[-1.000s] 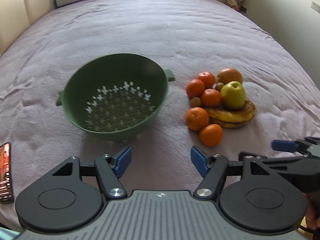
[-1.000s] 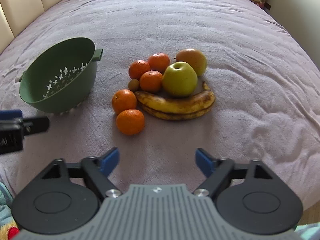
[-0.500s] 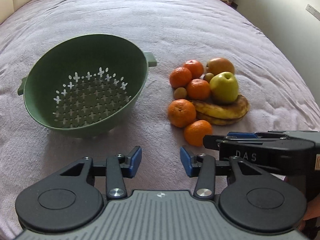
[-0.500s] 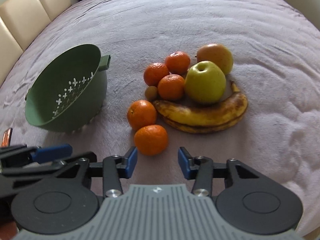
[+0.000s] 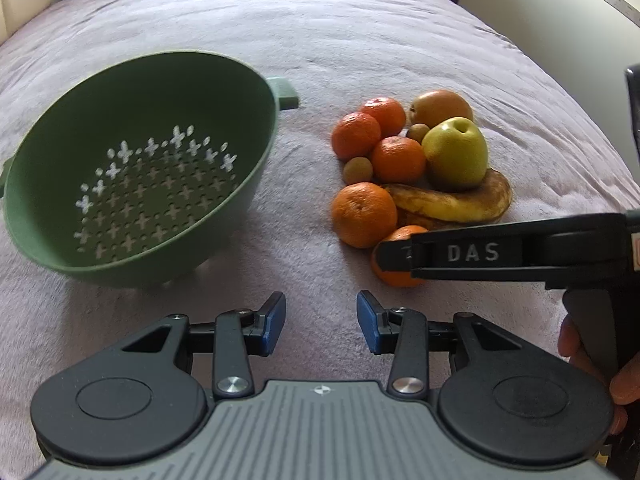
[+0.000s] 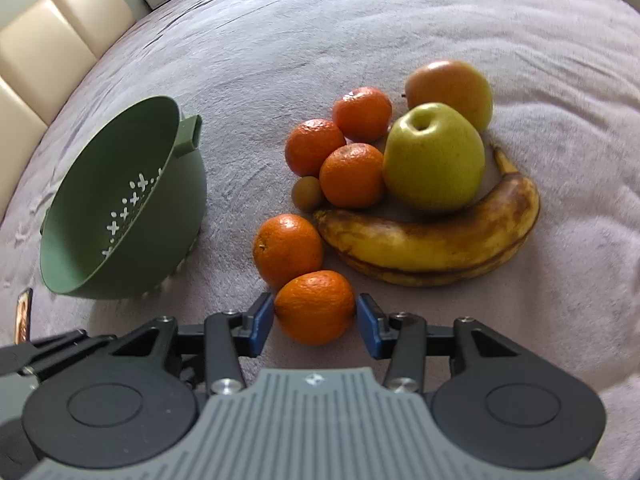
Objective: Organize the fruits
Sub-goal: 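Grasp a tangerine with the left gripper while the right gripper grasps another tangerine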
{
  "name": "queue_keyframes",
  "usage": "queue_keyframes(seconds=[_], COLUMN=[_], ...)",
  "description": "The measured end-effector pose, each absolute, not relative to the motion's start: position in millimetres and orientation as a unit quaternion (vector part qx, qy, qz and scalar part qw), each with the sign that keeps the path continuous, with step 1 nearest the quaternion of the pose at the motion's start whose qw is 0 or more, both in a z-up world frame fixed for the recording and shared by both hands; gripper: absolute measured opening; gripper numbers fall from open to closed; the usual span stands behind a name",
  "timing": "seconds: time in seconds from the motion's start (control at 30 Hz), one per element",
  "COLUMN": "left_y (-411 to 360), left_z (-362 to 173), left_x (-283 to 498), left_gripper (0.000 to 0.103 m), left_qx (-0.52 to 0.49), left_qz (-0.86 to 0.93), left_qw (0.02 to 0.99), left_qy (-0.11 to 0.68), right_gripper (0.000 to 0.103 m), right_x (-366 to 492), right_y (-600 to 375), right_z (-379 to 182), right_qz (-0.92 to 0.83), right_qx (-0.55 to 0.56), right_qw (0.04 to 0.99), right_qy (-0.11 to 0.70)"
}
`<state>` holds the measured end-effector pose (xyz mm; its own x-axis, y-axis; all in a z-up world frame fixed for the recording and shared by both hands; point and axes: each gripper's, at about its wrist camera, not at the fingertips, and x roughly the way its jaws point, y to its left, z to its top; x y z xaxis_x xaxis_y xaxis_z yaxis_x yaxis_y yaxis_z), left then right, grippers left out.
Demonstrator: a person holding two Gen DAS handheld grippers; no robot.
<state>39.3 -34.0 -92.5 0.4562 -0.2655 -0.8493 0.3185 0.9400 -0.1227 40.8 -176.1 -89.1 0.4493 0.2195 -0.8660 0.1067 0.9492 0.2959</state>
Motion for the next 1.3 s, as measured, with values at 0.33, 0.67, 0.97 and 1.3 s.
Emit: queue_keyframes(seconds=[0.33, 0.67, 0.97, 1.3], left_y=[-51, -65, -64, -72], left_z=[-88, -90, -104, -118], left_x=[36, 55, 79, 91], left_gripper=[0.048, 0.061, 0.066, 0.066], left_qx=[0.070, 0.060, 0.000, -0.012], left_qz=[-0.191, -0.201, -0.196, -0.185], left_qw=[0.871, 0.870, 0.859, 0.859], left_qy=[0.446, 0.446, 0.472, 0.478], right_gripper=[0.043, 0.043, 0.044, 0.044], right_x=[31, 17, 20, 22], right_y=[-189, -220, -223, -227], right_z=[-74, -75, -79, -82], right_qz=[-0.006, -0.068, -0.067, -0.062], right_qx=[0.163, 0.178, 0.178, 0.190], right_qw=[0.836, 0.826, 0.827, 0.825], right_qy=[0.525, 0.530, 0.529, 0.528])
